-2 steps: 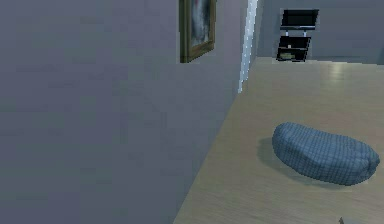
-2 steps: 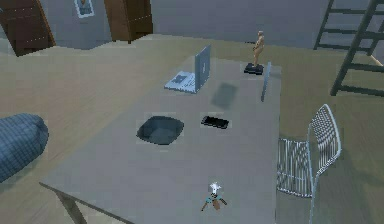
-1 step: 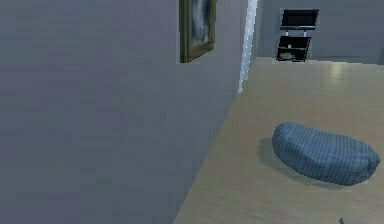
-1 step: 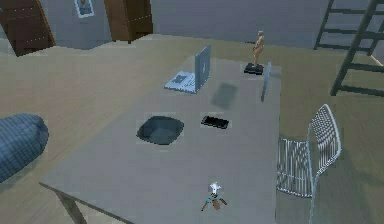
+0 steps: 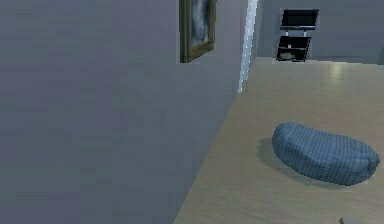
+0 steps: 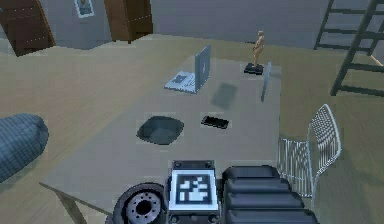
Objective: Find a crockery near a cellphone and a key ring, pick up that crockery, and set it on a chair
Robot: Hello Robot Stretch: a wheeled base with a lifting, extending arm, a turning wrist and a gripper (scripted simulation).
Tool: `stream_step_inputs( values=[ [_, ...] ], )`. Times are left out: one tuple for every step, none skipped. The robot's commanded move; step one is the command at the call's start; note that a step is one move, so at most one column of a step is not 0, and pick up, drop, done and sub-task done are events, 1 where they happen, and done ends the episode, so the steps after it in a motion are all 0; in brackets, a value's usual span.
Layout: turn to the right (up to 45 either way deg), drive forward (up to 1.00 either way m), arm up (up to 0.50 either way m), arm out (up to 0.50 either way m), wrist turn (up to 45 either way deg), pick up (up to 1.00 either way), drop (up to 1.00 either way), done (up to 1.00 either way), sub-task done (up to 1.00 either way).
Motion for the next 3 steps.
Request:
stream_step_inputs(
  values=[
    [0.0,0.00,0.00,0.42,0.0,0.00,0.00,0.00,0.00],
    [0.0,0.00,0.00,0.00,45.0,0.00,0.00,0.00,0.00],
    [0.0,0.00,0.00,0.00,45.0,0.00,0.00,0.00,0.00]
  ],
)
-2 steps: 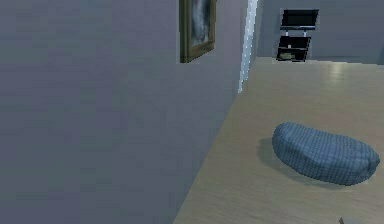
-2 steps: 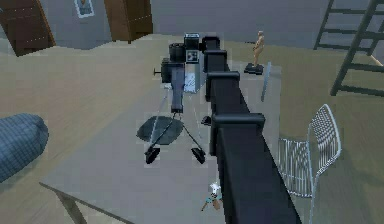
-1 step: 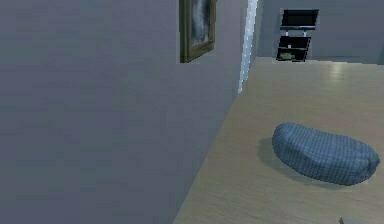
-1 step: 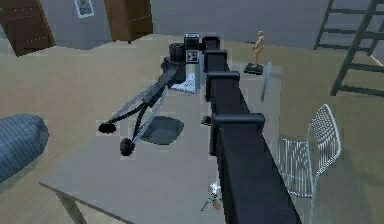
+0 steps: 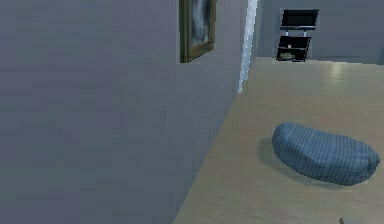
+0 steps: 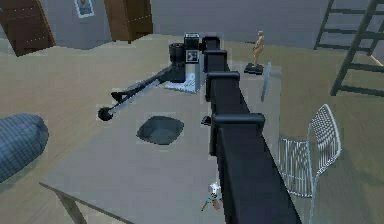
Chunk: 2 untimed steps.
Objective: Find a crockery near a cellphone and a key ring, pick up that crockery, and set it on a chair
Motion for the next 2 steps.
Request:
stream_step_inputs(
  values=[
    [0.0,0.00,0.00,0.00,45.0,0.00,0.00,0.00,0.00],
    [0.0,0.00,0.00,0.00,21.0,0.00,0.00,0.00,0.00]
  ],
)
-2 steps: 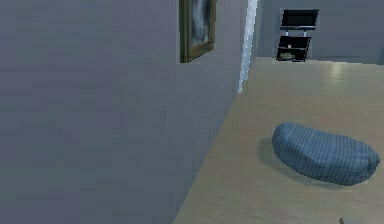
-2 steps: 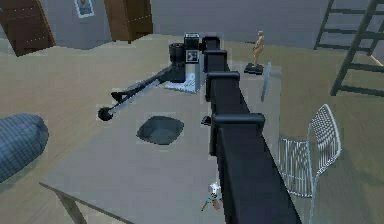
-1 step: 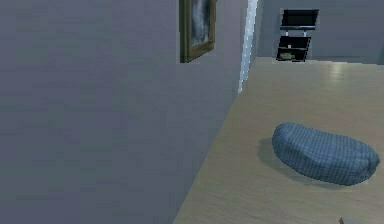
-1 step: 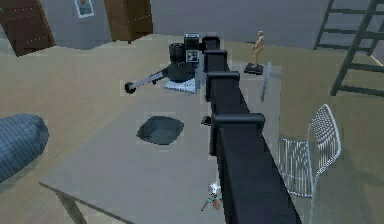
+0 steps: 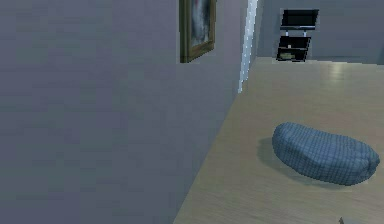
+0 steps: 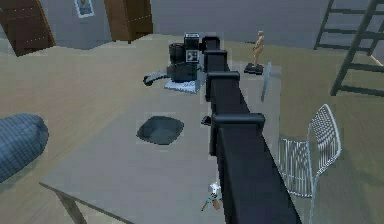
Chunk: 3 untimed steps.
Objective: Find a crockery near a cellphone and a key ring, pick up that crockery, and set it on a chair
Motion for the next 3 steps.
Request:
stream_step_inputs(
  values=[
    [0.0,0.00,-0.30,0.00,0.0,0.00,0.00,0.00,0.00],
    [0.0,0.00,0.00,0.00,0.0,1.00,0.00,0.00,0.00],
    [0.0,0.00,0.10,0.00,0.0,0.00,0.00,0.00,0.00]
  ],
)
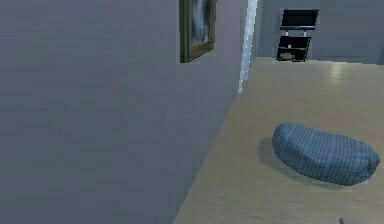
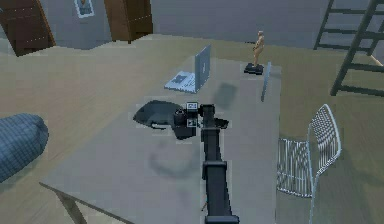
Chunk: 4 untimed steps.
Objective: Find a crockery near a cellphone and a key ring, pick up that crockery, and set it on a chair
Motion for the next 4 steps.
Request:
stream_step_inputs(
  values=[
    [0.0,0.00,0.20,0.00,0.0,0.00,0.00,0.00,0.00],
    [0.0,0.00,0.00,0.00,-45.0,0.00,0.00,0.00,0.00],
    [0.0,0.00,0.00,0.00,-45.0,0.00,0.00,0.00,0.00],
    [0.0,0.00,0.00,0.00,-15.0,0.00,0.00,0.00,0.00]
  ],
)
